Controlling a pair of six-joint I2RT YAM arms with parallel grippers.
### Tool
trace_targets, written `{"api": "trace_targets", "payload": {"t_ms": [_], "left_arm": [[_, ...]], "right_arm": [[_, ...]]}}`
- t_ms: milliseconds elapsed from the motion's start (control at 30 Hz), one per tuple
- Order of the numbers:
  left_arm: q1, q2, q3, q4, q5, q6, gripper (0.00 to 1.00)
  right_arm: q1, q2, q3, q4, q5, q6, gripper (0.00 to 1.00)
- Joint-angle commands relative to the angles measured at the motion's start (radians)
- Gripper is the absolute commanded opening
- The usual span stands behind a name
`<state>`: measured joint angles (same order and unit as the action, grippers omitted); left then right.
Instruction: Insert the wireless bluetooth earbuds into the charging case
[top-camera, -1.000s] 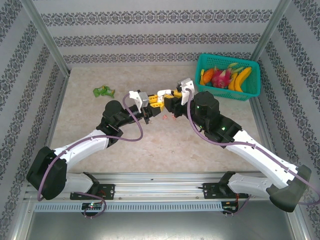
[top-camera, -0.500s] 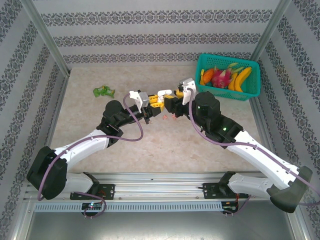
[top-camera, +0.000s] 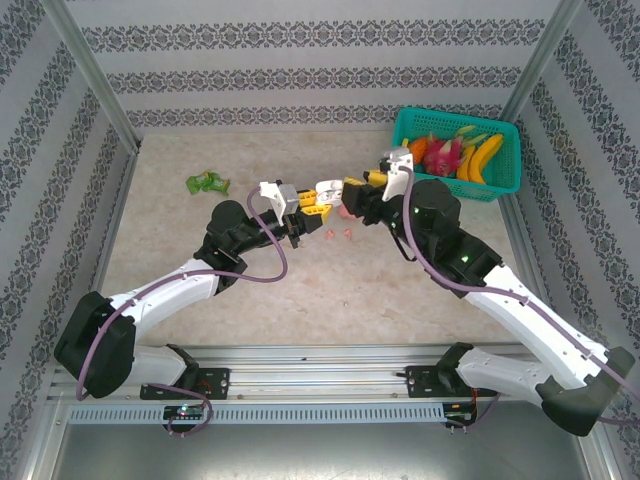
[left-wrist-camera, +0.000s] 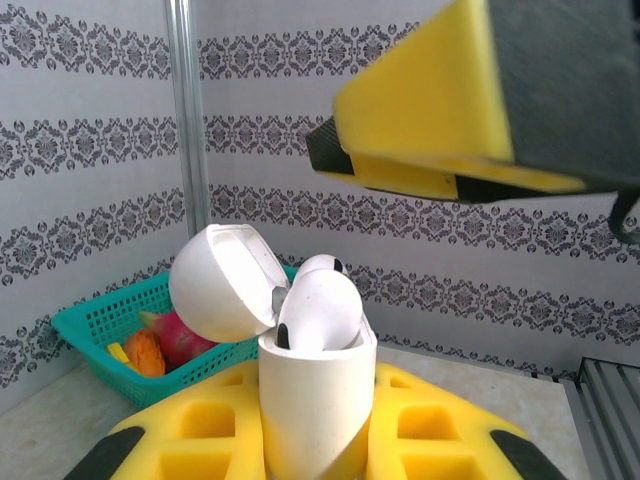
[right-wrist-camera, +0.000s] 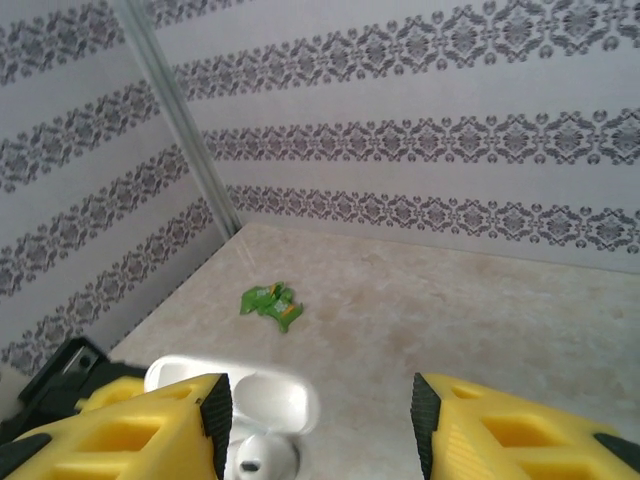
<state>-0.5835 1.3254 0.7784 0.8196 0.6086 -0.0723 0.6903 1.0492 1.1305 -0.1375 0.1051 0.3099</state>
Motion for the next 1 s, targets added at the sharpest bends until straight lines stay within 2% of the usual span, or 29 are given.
{"api": "trace_targets", "payload": {"t_ms": [0, 333, 567, 700, 967], "left_arm": [[-0.018, 0.002, 0.003, 0.052, 0.017, -0.005, 0.0], [-0.018, 0.009, -0.023, 0.036, 0.068, 0.0, 0.0], [-0.018, 0.016, -0.013, 0.027, 0.066, 0.0, 0.0], [-0.018, 0.024, -0.009, 0.025, 0.043, -0.001, 0.0], [-0.018, 0.042, 0.011, 0.012, -0.016, 0.0, 0.0]], "right_arm": [[-0.055, 0.036, 0.094, -0.045, -0.054, 0.08, 0.53], [-0.214, 0.353, 0.443, -0.37, -0.301, 0.132, 0.51], [-0.224, 0.543, 0.62, -0.519, -0.42, 0.09, 0.43], [-0.206, 0.567, 0.629, -0.56, -0.442, 0.064, 0.36], [-0.157, 0.457, 0.482, -0.56, -0.449, 0.047, 0.27]]}}
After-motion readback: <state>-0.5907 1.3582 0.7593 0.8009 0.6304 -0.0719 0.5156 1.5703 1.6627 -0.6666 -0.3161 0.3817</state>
